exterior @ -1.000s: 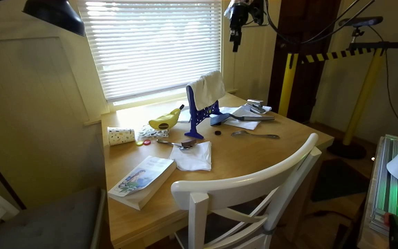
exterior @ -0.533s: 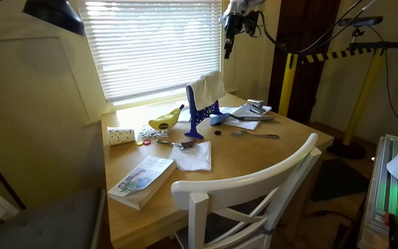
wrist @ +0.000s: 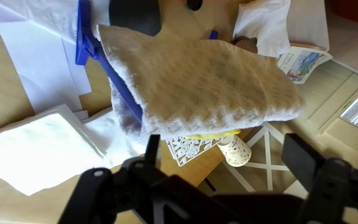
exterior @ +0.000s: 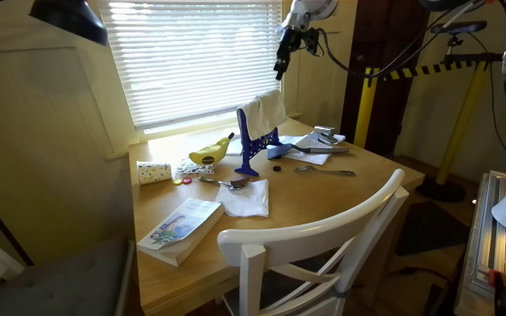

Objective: Remove the white cloth from the blue object, put it on the table and fold it

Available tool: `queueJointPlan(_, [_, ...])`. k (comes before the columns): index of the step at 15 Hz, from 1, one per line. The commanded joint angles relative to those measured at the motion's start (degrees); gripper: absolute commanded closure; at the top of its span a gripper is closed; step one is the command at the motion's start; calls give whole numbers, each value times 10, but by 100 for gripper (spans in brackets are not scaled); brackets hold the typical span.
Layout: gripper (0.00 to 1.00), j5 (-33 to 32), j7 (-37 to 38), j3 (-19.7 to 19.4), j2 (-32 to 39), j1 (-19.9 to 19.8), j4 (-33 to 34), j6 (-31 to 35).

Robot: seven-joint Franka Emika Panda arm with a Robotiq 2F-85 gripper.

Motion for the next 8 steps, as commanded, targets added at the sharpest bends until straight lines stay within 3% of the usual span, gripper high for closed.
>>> queueJointPlan(1, [0,3,12,-2,35,-3,43,16])
queueJointPlan(8, [1,12,77,-4,62,-13,63,18])
